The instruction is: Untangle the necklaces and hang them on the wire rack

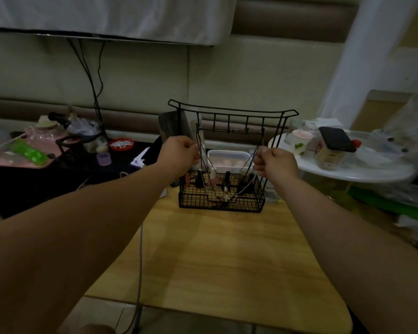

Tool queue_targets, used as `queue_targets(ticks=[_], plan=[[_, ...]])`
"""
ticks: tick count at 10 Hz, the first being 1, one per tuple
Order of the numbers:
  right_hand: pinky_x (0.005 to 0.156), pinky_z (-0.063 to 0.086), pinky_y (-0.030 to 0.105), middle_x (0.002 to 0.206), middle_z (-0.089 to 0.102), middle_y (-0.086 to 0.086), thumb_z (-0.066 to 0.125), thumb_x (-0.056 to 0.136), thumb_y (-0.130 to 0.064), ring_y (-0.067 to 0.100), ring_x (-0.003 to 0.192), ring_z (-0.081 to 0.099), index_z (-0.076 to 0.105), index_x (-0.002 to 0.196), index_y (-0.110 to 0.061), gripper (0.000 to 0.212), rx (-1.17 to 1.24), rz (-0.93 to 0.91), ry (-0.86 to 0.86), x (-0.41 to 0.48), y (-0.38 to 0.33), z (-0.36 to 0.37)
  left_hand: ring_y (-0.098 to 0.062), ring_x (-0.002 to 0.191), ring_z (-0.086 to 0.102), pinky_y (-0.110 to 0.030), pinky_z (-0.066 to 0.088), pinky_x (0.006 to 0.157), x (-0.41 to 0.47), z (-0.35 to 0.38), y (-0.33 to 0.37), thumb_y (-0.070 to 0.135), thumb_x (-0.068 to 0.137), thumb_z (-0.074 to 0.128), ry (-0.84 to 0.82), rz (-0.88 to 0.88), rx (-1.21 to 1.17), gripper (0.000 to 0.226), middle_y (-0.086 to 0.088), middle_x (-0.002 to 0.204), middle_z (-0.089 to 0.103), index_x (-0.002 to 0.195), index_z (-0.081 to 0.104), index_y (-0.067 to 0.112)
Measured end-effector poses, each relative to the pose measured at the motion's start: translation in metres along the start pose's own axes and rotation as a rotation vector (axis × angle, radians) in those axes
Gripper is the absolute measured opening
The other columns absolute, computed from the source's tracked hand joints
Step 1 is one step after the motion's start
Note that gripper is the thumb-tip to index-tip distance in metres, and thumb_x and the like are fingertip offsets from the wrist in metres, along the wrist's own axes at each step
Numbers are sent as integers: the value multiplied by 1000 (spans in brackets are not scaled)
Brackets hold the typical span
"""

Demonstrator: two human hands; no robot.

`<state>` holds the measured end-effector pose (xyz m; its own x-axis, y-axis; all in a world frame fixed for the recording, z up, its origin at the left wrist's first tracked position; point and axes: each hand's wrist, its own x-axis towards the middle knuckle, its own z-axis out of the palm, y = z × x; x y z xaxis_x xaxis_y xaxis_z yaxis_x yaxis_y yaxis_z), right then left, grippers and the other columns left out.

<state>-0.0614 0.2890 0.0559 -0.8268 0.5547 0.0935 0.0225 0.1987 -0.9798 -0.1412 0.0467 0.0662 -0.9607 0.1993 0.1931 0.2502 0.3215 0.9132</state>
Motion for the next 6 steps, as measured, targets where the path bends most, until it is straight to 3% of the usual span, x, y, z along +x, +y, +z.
queue_targets(ticks=[2,4,5,6], plan=[[85,60,43,95,74,5,53,108,-26,24,93,74,67,97,-26,18,-120,-67,-45,-13,14,0,-23,88,75,-45,63,88,-12,4,-10,21,104,61,-3,-5,16,17,-7,90,75,90,69,22],[89,61,45,94,74,6,54,107,-24,24,92,73,67,100,-26,16,-129,-60,-54,-18,13,-2,-25,91,75,-42,64,87,-19,2,-5,22,104,62,-13,-14,24,16,-8,92,75,89,69,21],[89,61,45,94,74,6,52,108,-22,24,90,73,70,116,-16,20,-126,-37,-62,-20,13,-5,-23,92,75,-40,64,86,-22,3,-6,23,104,62,-30,-30,26,14,-6,94,75,92,69,23],[83,61,40,98,73,6,51,108,-17,22,88,72,63,130,-16,25,-117,-23,-41,-23,15,-8,-21,90,75,-45,64,85,-26,4,-5,25,103,64,-28,-38,44,10,-6,97,75,106,71,18]])
